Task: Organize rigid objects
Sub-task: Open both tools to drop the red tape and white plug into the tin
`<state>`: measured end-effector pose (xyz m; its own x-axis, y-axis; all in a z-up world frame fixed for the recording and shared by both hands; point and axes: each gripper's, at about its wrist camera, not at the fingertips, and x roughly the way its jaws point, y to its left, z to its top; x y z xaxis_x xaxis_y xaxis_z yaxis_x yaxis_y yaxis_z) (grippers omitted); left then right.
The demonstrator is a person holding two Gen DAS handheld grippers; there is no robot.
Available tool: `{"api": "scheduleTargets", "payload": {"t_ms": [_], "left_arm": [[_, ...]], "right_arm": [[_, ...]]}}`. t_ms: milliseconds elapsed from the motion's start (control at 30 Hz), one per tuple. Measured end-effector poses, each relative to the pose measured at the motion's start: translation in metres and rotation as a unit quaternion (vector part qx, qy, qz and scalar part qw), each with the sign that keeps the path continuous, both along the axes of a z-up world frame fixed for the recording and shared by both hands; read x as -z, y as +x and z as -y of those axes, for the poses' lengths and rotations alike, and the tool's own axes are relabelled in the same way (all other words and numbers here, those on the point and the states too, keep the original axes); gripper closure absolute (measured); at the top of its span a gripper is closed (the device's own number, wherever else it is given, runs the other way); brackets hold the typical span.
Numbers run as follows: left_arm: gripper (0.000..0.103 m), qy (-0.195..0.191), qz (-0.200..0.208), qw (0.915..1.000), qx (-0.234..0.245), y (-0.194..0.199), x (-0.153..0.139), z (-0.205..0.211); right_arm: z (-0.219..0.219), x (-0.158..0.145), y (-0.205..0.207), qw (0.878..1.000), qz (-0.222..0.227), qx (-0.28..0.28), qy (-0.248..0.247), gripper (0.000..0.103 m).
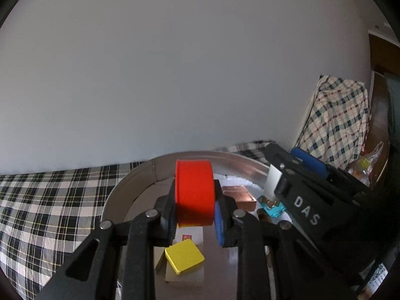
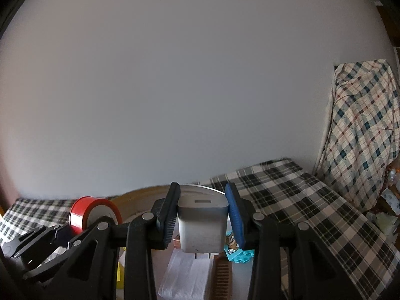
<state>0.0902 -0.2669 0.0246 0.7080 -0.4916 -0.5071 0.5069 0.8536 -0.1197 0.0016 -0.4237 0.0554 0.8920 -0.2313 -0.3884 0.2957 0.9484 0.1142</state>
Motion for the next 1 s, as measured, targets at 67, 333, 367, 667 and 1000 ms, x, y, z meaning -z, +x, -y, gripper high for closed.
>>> {"api": "scheduleTargets", "payload": {"t_ms": [67, 333, 367, 667, 1000], "left_arm": [[0.081, 0.007, -0.007, 0.9999, -0.003, 0.004, 0.002, 0.001], [0.044, 0.058, -0.018, 0.9981, -0.008, 0.012, 0.012, 0.012], [0.007, 0.068, -0.011, 0.9975, -0.018, 0.010, 0.013, 0.015], [0.000, 0.089, 0.048, 0.9940, -0.043, -0.006, 0.011, 0.018], [0.000, 0.074, 0.032, 0.9952, -0.054, -0.013, 0.019, 0.011]], "right_arm": [[0.002, 0.002, 0.008, 1.000, -0.017, -0.006, 0.007, 0.062], [0.016, 0.011, 0.023, 0.994, -0.057, -0.051, 0.076, 0.060], [0.018, 0.011, 0.022, 0.993, -0.051, -0.060, 0.084, 0.055], [0.030, 0.007, -0.008, 0.990, 0.017, -0.042, 0.134, 0.012], [0.024, 0.009, -0.016, 0.997, 0.026, -0.010, 0.078, 0.012]]}}
